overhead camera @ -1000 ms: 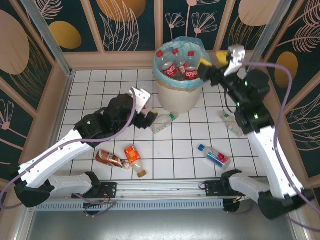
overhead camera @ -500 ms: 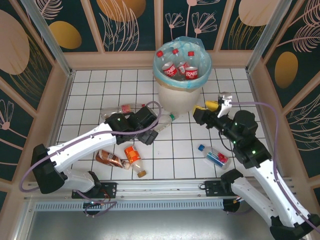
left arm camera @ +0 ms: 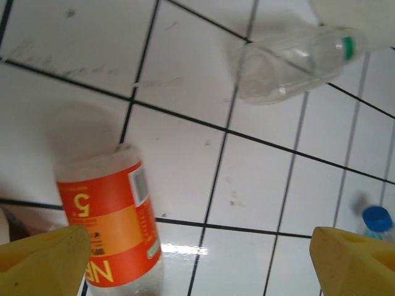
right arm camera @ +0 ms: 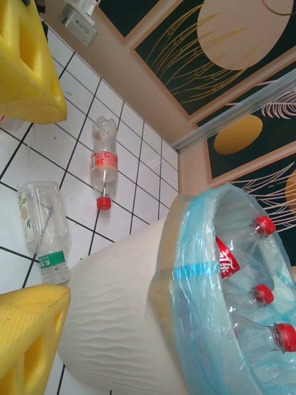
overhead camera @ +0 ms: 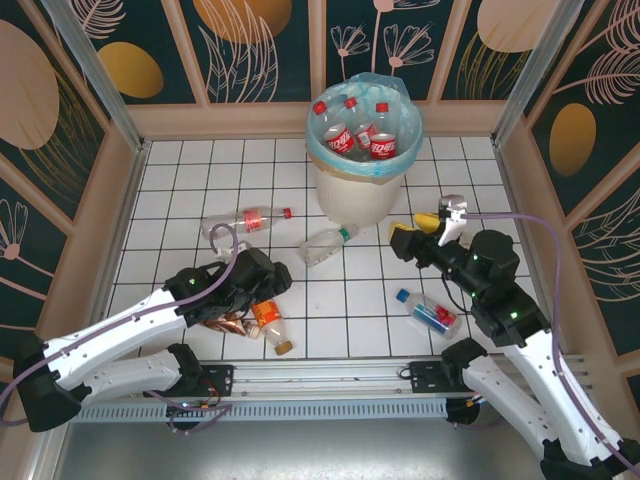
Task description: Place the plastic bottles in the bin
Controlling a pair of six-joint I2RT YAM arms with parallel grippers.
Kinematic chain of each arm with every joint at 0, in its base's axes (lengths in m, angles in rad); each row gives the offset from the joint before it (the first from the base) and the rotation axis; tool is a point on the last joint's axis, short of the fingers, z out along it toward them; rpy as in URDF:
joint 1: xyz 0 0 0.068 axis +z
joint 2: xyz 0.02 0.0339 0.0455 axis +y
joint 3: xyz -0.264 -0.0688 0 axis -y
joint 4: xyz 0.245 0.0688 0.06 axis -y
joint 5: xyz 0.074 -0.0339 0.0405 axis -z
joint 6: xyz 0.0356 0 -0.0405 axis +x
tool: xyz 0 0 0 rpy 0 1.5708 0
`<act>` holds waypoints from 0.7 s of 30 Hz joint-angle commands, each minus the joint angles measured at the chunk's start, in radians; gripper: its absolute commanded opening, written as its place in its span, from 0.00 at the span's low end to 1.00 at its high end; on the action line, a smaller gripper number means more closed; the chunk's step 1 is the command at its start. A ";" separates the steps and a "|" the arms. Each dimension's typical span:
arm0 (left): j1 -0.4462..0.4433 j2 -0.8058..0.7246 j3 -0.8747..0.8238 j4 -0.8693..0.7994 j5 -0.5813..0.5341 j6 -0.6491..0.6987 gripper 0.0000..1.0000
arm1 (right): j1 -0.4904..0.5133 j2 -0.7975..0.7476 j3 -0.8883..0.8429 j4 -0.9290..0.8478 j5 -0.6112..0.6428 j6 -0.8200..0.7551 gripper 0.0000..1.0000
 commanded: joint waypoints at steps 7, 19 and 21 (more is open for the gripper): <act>0.008 0.039 -0.099 0.057 -0.024 -0.155 0.88 | 0.007 -0.004 -0.061 0.029 0.007 -0.050 0.70; 0.064 0.093 -0.229 0.216 0.058 -0.140 0.82 | 0.007 0.015 -0.121 0.075 -0.021 -0.057 0.70; 0.068 0.134 -0.219 0.248 0.070 -0.115 0.81 | 0.007 0.019 -0.122 0.082 -0.027 -0.059 0.70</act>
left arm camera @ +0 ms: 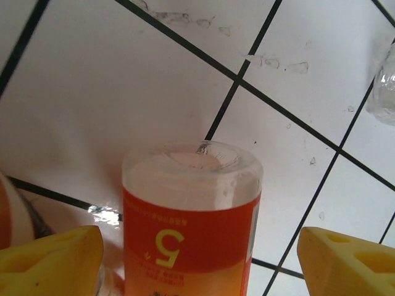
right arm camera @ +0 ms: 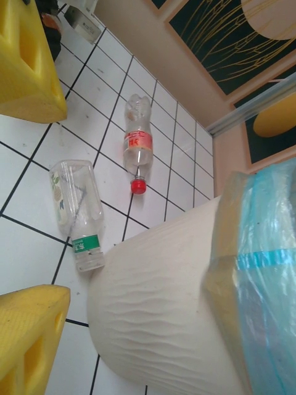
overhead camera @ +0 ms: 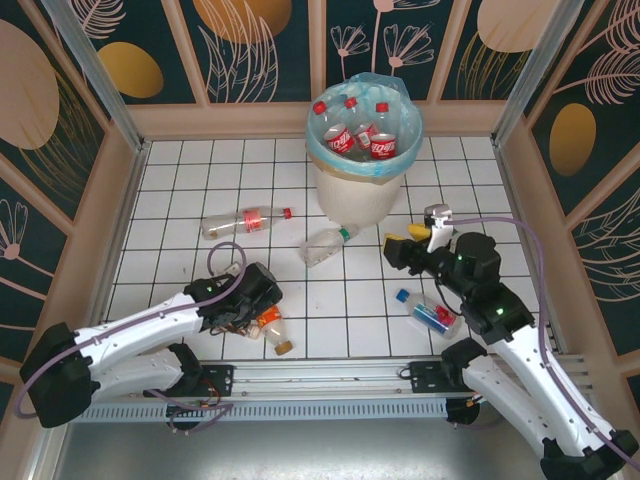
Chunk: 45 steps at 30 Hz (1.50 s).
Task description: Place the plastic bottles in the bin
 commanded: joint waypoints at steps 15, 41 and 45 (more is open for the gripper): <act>0.031 0.241 0.098 0.153 0.033 0.184 0.46 | 0.007 -0.001 0.023 0.019 -0.084 -0.029 0.73; 0.033 0.706 1.682 0.092 -0.549 1.240 0.44 | -0.049 0.308 0.486 -0.035 -0.161 -0.022 0.75; 0.033 0.915 1.888 0.269 -0.511 1.409 0.44 | -0.147 0.370 0.546 -0.020 -0.184 -0.015 0.77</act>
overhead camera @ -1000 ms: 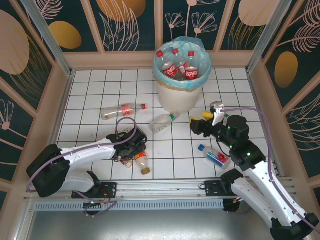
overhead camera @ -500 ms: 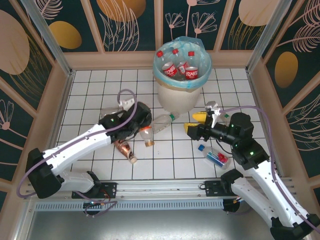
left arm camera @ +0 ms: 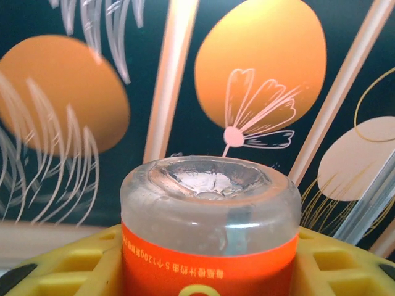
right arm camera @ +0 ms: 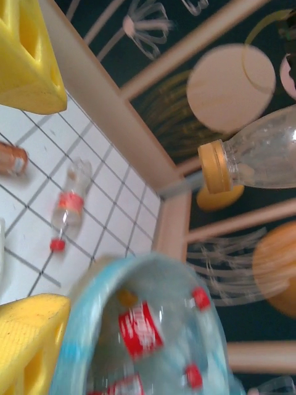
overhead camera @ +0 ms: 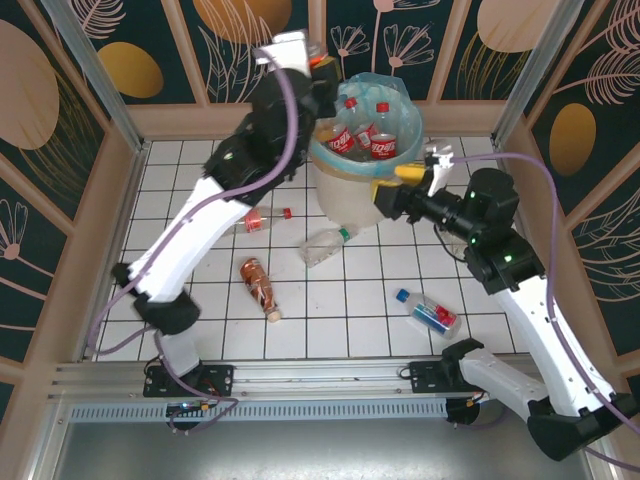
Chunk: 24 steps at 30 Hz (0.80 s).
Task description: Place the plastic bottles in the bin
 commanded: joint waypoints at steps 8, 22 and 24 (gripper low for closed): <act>0.034 0.310 0.156 0.336 0.075 0.224 0.44 | -0.139 0.159 0.184 -0.086 0.111 -0.017 0.78; 0.052 0.324 0.024 0.229 0.231 0.039 0.78 | -0.154 0.084 0.098 -0.078 0.143 -0.007 0.78; 0.052 0.312 0.007 0.240 0.221 0.033 0.85 | -0.153 0.075 0.097 -0.083 0.148 -0.008 0.78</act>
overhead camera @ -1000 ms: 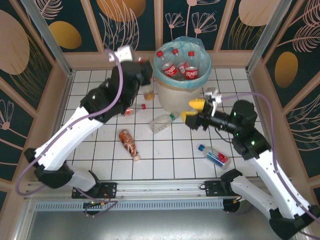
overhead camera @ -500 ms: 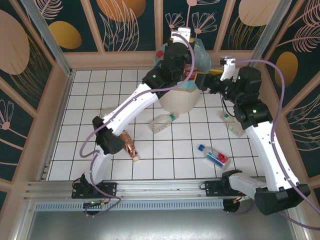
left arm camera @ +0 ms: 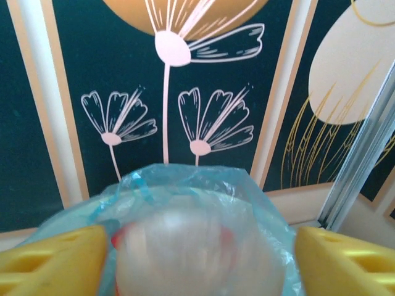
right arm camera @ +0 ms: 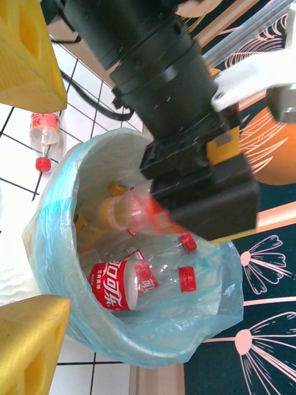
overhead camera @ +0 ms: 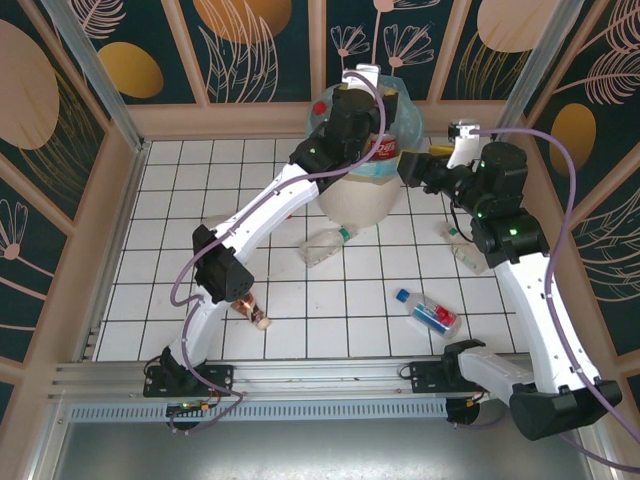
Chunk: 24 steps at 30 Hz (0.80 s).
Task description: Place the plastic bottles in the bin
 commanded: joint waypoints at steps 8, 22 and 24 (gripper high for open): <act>-0.001 -0.068 -0.025 0.022 0.005 -0.045 0.89 | -0.006 -0.037 -0.015 0.004 0.012 0.002 0.78; -0.001 -0.129 0.027 -0.097 -0.005 -0.081 0.75 | -0.001 -0.033 -0.003 -0.044 -0.076 0.029 0.75; -0.001 -0.169 0.041 -0.152 -0.003 -0.088 0.74 | 0.013 -0.038 0.001 -0.057 -0.099 0.032 0.73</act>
